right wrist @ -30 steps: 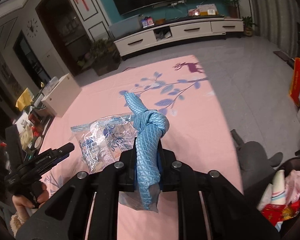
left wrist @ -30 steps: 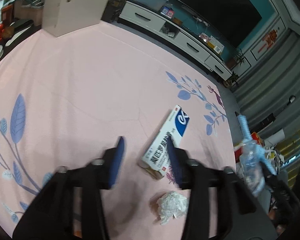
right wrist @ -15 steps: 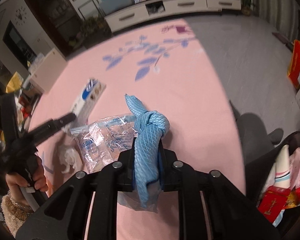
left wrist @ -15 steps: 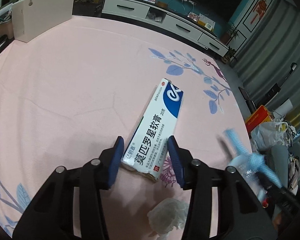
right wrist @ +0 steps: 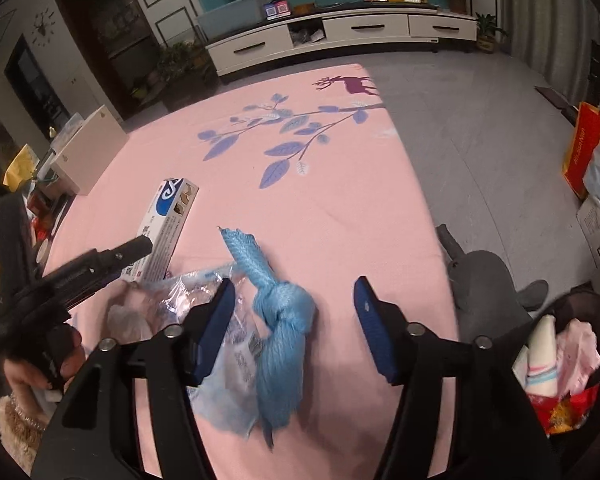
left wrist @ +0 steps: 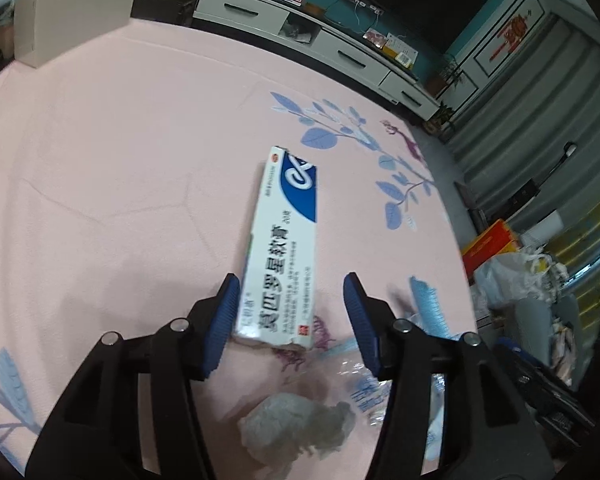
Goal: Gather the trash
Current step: 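Close the left gripper on the white medicine box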
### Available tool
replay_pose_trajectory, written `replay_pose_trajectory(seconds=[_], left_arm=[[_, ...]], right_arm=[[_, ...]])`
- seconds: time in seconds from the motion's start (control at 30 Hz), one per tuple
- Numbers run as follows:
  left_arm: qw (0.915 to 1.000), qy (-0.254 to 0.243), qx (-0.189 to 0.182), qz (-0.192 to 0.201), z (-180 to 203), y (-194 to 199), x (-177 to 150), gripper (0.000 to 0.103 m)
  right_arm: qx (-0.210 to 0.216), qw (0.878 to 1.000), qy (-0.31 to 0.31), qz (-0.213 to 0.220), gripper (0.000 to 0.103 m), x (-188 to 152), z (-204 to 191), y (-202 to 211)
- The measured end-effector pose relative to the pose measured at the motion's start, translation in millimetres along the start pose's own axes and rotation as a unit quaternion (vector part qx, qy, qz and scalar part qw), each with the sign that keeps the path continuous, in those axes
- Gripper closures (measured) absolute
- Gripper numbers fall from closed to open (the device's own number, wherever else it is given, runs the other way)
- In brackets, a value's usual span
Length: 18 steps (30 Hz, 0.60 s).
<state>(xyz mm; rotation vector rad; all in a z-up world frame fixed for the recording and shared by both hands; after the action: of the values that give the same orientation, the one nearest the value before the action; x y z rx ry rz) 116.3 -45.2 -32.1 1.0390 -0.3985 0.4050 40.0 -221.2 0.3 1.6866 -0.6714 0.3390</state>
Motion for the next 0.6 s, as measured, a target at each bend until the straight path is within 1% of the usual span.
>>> replay_pose_trajectory(seconds=[0.03, 0.1, 0.13, 0.17, 0.27, 0.3, 0.33, 0.37, 0.47, 0.57, 0.6], left_arm=[[1.0000, 0.003, -0.003, 0.004, 0, -1, 1, 0.043], [1.0000, 0.004, 0.002, 0.004, 0, -5, 2, 0.043], [1.0000, 0.005, 0.002, -0.003, 1, -9, 2, 0.043], [0.9999, 0.006, -0.001, -0.014, 3, -13, 1, 0.043], [0.9999, -0.010, 0.002, -0.010, 11, -16, 1, 0.044], [0.9997, -0.017, 0.010, -0.010, 13, -18, 1, 0.048], [0.9994, -0.024, 0.024, -0.004, 13, -19, 0, 0.061], [0.9988, -0.029, 0.039, 0.000, 13, -20, 0, 0.065], [0.9978, -0.043, 0.050, 0.005, 15, -19, -2, 0.065], [0.9991, -0.006, 0.041, 0.000, 10, -13, -1, 0.065], [0.9993, 0.003, 0.036, 0.008, 8, -5, 1, 0.065]], right_arm=[[0.003, 1.000, 0.001, -0.006, 0.052, 1, -2, -7], [0.004, 1.000, 0.004, -0.024, 0.061, -1, -5, -22], [-0.003, 0.999, 0.010, -0.034, 0.063, -3, -7, -29], [-0.024, 0.999, 0.018, -0.029, 0.065, -5, -7, -33], [-0.030, 0.999, 0.021, -0.018, 0.068, -5, -7, -34], [-0.032, 0.999, 0.024, -0.017, 0.068, -5, -8, -34], [-0.033, 0.999, 0.025, -0.015, 0.069, -5, -8, -33], [-0.032, 0.999, 0.023, -0.014, 0.069, -6, -7, -32], [-0.024, 1.000, 0.013, -0.013, 0.070, -7, -5, -27], [-0.021, 1.000, 0.005, 0.002, 0.070, -5, -3, -15], [-0.021, 1.000, 0.003, 0.008, 0.070, -5, -3, -11]])
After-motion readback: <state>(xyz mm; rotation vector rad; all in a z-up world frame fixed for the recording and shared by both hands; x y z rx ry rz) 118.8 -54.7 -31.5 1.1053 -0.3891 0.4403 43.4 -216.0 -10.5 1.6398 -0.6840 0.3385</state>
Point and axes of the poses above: each gripper's, at about its wrist camera, not at the fingertips, and y roughly against the way its jaws point, z to its right, x to its top, the point moved 5 cm from there along -y, roughly the way its jaws point
